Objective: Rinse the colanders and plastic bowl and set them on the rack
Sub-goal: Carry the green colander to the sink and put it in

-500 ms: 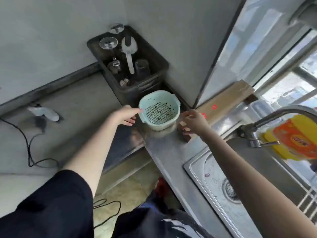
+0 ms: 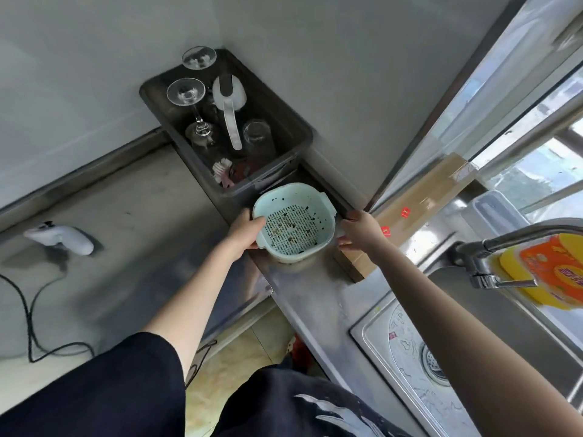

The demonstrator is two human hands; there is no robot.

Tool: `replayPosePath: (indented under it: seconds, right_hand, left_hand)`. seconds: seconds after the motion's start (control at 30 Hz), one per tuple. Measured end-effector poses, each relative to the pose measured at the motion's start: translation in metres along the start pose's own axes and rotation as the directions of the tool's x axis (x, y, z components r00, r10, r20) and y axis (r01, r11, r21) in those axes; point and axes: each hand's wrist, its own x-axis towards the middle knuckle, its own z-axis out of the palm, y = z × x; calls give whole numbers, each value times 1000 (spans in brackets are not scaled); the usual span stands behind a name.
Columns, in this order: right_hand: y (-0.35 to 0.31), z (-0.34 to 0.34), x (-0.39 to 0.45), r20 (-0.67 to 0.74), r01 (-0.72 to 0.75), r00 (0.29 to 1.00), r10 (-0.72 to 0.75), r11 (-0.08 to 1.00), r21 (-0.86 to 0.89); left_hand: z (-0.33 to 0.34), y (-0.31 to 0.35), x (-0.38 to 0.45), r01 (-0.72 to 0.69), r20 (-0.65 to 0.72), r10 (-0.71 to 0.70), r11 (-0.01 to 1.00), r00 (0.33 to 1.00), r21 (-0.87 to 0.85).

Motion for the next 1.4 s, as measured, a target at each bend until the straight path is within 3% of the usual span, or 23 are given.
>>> replayPosePath:
  seconds: [0.1,0.2,0.47,0.6,0.9,1.1,1.23,1.4]
  right_hand:
    - [1,2,-1,30,-26,999,25,999,42]
    - [4,-2,-14,47,5,999,-8,998,68]
    - [25,-27,-65,-11,59,998,-58,993,100]
    - [45,-48,-91,-42,75,997,-70,988,135]
    - [135,-111,-151,-335,83,942,-37,989,123]
    - [219,-142,-176,-499,-82,861,100,995,57]
    - [270,-157,-179,-422,-174,876,233,969,174]
    - [314,-160,-177,-389,-195,876,286,946,259]
  left_hand:
    - [-2,2,-4,-135,-49,143,982,988,132]
    - [-14,4,-12,-168,-19,176,961,984,222]
    - [-20,20,-58,-319,192,279,920,941,228]
    - [3,31,-87,-385,212,340,894,916,230]
    - [115,35,-169,-524,290,443,780,848,341]
    - [204,15,-187,-576,516,356,733,779,363]
    - [255,2,-185,-597,637,250,687,729,413]
    - [298,-12,-183,-600,692,189,682,697,418]
